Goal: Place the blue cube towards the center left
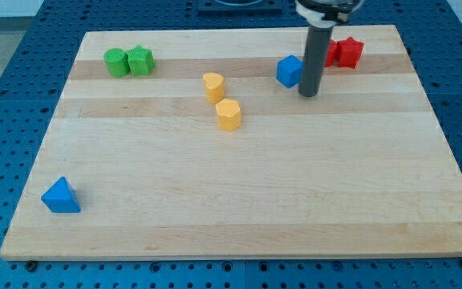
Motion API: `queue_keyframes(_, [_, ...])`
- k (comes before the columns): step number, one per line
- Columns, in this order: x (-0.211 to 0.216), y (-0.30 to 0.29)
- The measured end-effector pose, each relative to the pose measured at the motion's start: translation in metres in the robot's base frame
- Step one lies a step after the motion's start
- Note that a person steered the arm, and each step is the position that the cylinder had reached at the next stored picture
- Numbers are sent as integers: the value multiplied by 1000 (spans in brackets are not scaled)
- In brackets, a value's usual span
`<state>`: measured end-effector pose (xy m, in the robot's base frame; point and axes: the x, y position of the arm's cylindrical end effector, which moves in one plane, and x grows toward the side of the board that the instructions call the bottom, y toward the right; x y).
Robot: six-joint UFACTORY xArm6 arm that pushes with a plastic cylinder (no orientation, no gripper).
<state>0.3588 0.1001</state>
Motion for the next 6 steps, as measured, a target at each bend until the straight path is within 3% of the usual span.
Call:
queue_keyframes(5, [-30, -9])
queue_keyframes(6, [-28, 18])
